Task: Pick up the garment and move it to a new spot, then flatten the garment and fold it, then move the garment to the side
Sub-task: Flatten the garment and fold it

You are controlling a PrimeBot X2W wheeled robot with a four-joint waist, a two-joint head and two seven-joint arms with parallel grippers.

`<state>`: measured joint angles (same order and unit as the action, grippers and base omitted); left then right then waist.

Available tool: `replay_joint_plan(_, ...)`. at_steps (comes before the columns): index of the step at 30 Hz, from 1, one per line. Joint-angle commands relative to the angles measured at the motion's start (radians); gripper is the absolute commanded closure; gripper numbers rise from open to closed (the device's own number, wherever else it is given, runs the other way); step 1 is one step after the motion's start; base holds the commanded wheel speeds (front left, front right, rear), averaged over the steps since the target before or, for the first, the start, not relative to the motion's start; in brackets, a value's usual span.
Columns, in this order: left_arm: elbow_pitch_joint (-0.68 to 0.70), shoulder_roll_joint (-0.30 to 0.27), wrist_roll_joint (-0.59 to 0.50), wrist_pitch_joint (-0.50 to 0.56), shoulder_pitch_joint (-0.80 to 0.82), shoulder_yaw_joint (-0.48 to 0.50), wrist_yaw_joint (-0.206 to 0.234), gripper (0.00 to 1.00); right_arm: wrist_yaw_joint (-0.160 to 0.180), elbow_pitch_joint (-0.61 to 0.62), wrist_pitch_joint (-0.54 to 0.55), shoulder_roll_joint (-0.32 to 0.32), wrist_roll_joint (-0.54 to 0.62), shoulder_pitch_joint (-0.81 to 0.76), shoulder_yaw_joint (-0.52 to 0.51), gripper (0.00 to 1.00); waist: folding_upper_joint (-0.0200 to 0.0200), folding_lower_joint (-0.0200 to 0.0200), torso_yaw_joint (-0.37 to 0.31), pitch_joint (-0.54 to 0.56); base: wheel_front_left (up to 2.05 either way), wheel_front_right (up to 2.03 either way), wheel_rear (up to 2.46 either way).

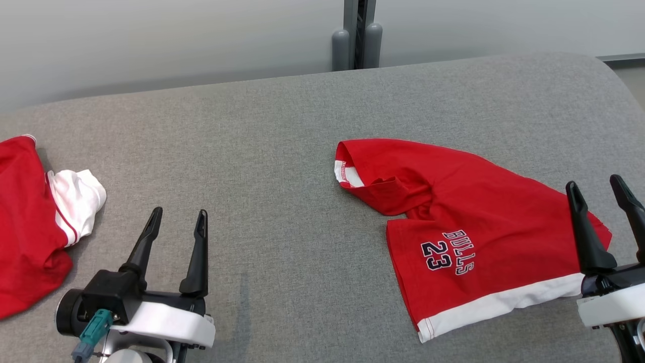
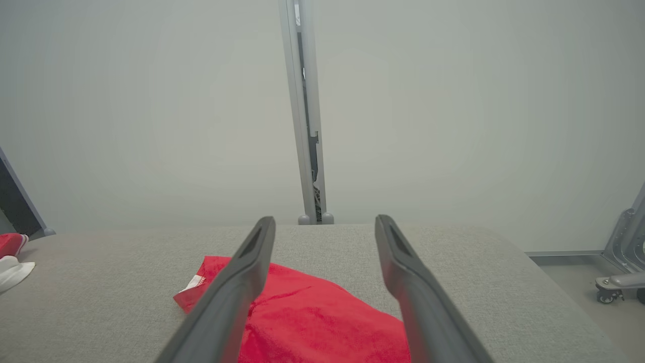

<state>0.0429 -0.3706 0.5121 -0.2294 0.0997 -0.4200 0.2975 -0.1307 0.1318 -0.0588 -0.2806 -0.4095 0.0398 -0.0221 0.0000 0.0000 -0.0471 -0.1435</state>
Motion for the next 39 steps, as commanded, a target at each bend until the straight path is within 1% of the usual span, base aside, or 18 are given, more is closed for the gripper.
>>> replay_joint_plan(1,0.005,-0.007,0.000,-0.001,-0.008,-0.001,0.006,0.00,0.000,0.009,0.004,0.003,0.010,-0.012,-0.006,0.00,0.0000,0.0000,0.002,0.004,0.00,0.00,0.00)
replay_joint_plan(8,0.017,-0.013,-0.015,0.008,-0.007,-0.020,0.005,0.00,0.000,0.024,0.021,0.020,0.012,-0.029,-0.007,0.00,0.0000,0.0000,0.002,0.016,0.00,0.00,0.00)
replay_joint_plan(12,0.034,-0.010,-0.047,0.028,0.041,-0.069,-0.021,0.00,0.000,0.032,0.032,0.022,0.012,-0.032,-0.008,0.00,0.0000,0.0000,-0.002,0.009,0.00,0.00,0.00)
replay_joint_plan(15,0.041,0.008,-0.073,0.065,0.104,-0.138,-0.072,0.00,0.000,0.040,0.039,0.024,0.015,-0.027,-0.012,0.00,0.0000,0.0000,-0.016,-0.012,0.00,0.00,0.00)
replay_joint_plan(20,0.020,0.078,-0.093,0.163,0.222,-0.288,-0.187,0.00,0.000,0.051,0.038,0.036,0.018,-0.006,-0.012,0.00,0.0000,0.0000,-0.068,-0.057,0.00,0.00,0.00)
replay_joint_plan(24,-0.046,0.130,-0.083,0.260,0.275,-0.401,-0.275,0.00,0.000,0.041,0.032,0.052,0.012,0.012,0.000,0.00,0.0000,0.0000,-0.129,-0.093,0.00,0.00,0.00)
replay_joint_plan(27,-0.108,0.155,-0.072,0.325,0.288,-0.467,-0.325,0.00,0.000,0.029,0.023,0.063,0.009,0.023,0.015,0.00,0.0000,0.0000,-0.174,-0.120,0.00,0.00,0.00)
replay_joint_plan(30,-0.171,0.166,-0.063,0.369,0.302,-0.508,-0.357,0.00,0.000,0.021,0.011,0.071,0.007,0.033,0.021,0.00,0.0000,0.0000,-0.211,-0.147,0.00,0.00,0.00)
replay_joint_plan(32,-0.212,0.165,-0.069,0.388,0.314,-0.526,-0.369,0.00,0.000,0.016,0.004,0.077,0.005,0.037,0.024,0.00,0.0000,0.0000,-0.230,-0.165,0.00,0.00,0.00)
replay_joint_plan(34,-0.231,0.169,-0.062,0.392,0.317,-0.530,-0.373,0.00,0.000,0.012,0.001,0.077,0.004,0.039,0.028,0.00,0.0000,0.0000,-0.239,-0.173,0.00,0.00,0.00)
replay_joint_plan(38,-0.318,0.158,-0.088,0.418,0.351,-0.551,-0.381,0.00,0.000,0.000,-0.018,0.080,-0.004,0.050,0.032,0.00,0.0000,0.0000,-0.259,-0.198,0.00,0.00,0.00)
replay_joint_plan(39,-0.339,0.153,-0.095,0.427,0.359,-0.558,-0.383,0.03,0.000,-0.002,-0.022,0.079,-0.006,0.052,0.033,0.00,0.0000,0.0000,-0.262,-0.203,0.00,0.00,0.00)
